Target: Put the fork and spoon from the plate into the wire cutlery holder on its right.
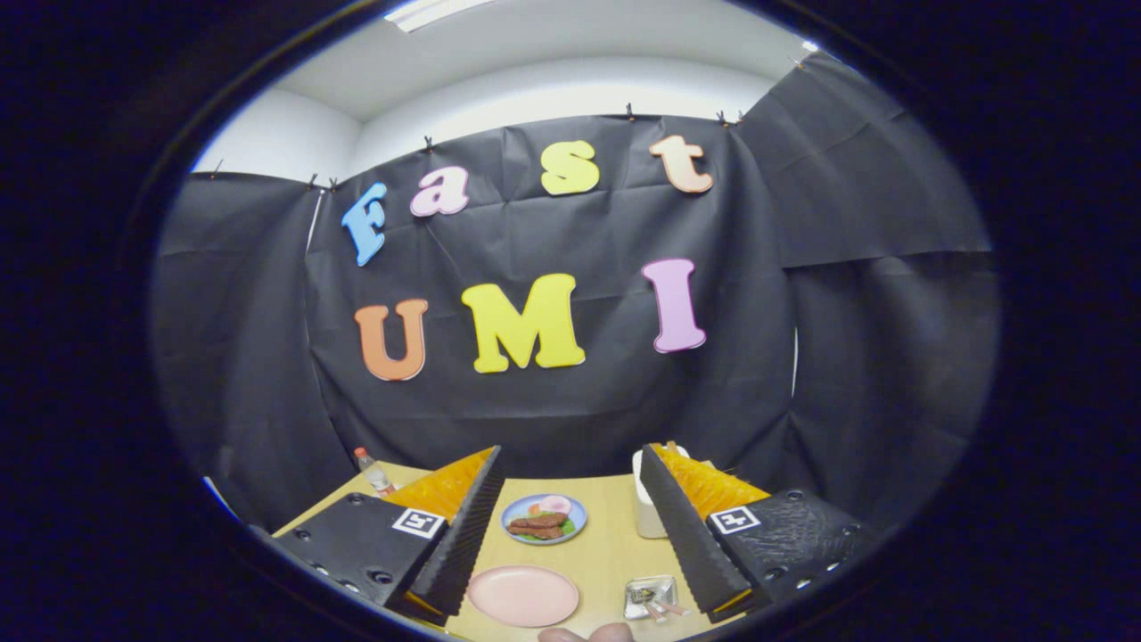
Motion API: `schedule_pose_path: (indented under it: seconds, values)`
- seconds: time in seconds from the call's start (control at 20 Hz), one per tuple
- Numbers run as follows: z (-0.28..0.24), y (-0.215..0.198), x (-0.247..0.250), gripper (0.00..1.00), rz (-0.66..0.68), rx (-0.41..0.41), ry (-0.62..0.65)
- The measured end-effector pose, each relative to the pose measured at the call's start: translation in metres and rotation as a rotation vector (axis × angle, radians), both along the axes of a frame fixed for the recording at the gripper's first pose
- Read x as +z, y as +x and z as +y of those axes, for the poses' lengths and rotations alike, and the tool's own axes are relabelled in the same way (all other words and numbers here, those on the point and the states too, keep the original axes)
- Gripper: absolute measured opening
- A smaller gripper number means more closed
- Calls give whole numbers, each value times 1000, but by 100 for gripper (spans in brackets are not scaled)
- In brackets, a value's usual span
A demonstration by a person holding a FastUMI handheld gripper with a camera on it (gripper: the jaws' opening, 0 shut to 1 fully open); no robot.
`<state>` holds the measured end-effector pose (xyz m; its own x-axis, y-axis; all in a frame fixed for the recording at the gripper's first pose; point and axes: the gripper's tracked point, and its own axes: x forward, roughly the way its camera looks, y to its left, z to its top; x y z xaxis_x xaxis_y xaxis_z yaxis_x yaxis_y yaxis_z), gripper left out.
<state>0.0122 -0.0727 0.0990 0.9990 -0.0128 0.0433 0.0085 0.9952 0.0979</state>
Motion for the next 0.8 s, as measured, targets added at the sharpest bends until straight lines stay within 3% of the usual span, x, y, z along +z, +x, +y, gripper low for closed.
schedule_pose_path:
  seconds: [0.25,0.8]
  values:
    - [-11,-23,-4,92,-23,-63,35]
    - [12,-39,5,92,-70,-72,-17]
